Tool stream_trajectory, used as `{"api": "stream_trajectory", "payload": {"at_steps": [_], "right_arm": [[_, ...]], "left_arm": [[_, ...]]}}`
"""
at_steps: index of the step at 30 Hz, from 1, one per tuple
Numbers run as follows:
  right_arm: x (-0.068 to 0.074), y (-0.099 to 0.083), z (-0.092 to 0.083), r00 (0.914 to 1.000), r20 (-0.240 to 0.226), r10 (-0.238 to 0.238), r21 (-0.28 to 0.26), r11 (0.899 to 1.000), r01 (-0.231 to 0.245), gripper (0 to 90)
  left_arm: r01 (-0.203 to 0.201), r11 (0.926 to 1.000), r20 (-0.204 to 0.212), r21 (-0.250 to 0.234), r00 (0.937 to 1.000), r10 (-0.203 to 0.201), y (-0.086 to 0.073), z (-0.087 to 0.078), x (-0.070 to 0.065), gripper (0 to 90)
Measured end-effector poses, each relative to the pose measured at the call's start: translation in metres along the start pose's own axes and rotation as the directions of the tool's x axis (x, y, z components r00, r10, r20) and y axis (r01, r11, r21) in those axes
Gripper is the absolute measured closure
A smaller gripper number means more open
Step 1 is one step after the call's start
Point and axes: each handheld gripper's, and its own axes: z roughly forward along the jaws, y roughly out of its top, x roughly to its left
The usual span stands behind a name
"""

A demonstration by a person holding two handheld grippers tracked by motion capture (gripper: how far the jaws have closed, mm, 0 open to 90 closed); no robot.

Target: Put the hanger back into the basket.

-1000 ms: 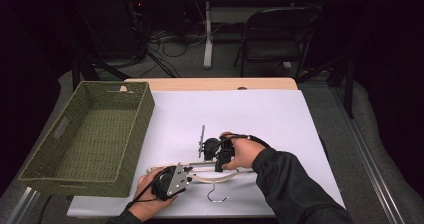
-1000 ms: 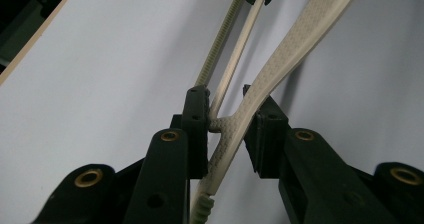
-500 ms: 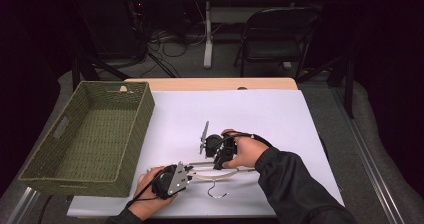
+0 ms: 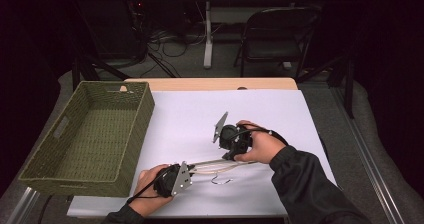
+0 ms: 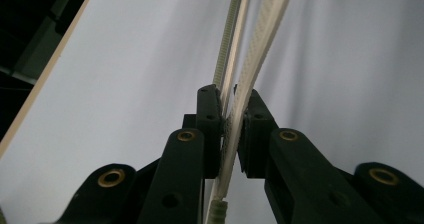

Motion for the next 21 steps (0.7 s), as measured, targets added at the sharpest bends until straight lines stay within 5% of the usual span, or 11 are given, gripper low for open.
{"api": "stream_trajectory", "payload": {"at_steps": [7,21], "right_arm": [[-0.008,-0.016,-0.011,0.9978,0.060,0.028,0.003,1.000,-0.028,59.8],[-0.016,-0.026,-0.013,0.9913,0.115,0.064,-0.004,0.998,-0.065,53.8]], "left_arm": [[-0.056,0.9983,-0.019,0.013,0.9982,0.057,0.009,-0.001,0.002,87.1],[0.038,0.9977,-0.056,0.055,0.9978,-0.035,0.007,-0.002,0.019,87.3]]}}
